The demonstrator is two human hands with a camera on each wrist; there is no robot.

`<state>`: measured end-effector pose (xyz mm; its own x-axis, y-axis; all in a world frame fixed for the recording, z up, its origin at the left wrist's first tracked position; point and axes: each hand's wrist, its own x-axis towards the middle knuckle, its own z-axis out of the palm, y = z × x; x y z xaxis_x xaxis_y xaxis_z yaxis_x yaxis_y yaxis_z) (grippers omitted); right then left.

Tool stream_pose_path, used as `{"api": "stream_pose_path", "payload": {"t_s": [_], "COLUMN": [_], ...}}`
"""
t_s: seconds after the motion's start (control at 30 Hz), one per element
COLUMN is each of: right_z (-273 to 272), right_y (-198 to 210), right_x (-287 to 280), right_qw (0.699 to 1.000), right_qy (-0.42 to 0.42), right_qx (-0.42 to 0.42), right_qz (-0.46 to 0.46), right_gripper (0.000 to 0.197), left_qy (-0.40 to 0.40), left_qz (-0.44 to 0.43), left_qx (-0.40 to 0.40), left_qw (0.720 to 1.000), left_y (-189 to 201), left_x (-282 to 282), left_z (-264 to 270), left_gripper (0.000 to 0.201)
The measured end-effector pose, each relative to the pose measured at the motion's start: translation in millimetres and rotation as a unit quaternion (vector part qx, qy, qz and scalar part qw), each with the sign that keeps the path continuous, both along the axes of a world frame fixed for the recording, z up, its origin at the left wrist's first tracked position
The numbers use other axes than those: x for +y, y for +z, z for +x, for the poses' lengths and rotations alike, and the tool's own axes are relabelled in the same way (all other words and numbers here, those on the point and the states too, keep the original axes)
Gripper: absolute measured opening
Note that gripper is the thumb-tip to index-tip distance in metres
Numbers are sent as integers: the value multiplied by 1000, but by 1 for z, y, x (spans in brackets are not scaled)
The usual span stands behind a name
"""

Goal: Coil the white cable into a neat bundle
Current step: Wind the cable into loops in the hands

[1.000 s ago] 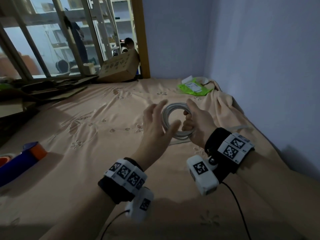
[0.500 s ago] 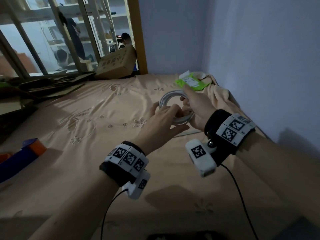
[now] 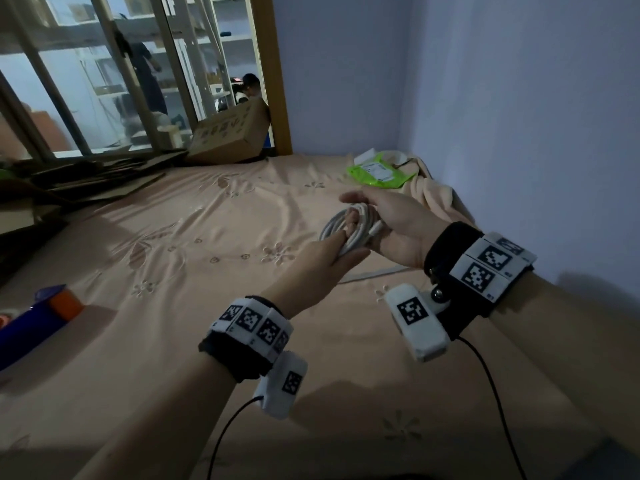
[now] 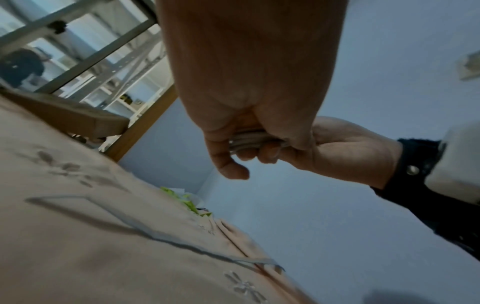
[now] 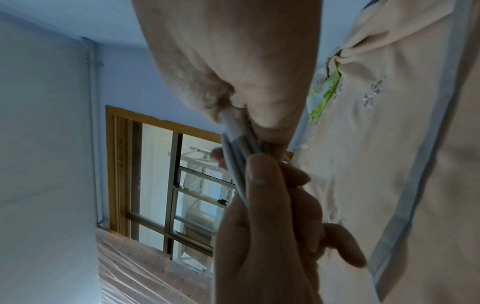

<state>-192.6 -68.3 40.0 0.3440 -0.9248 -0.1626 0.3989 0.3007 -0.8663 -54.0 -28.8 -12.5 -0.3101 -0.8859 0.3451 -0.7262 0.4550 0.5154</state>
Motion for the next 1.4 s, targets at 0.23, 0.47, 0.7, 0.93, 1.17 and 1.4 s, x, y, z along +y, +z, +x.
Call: {"api": "stream_pose_path", "payload": {"t_s": [0.23,0.47,0.7,0.93,1.17,1.4], "right_z": [-5,-6,-8,-10,-8,-8], "right_y": [7,-1,-7,-16,-28,-27], "right_x": [1,-2,2,8,6,3], "right_qw": [999,992,977,947,857,830], "right_qy": [5,2,-44,-62,-91,-94], "right_qx": [-46,56,129,199,346,354], "right_qz": [4,-112,-166,-244,-371,-420], "right_gripper": [25,26,26,14,11,6], "left_qy": [-16,-33,-25,37,52,35], "left_qz": [124,142,144,167,197,232], "left_qx": [268,367,396,400,385,424], "left_qw": [955,918,907,901,900,875], "left_y": [7,20,21,22,25,26], "left_x": [4,7,7,4,6,7], "left_z": [-1,-7,-9,-12,-9,-7], "left_gripper": [36,33,30,37,37,30]}}
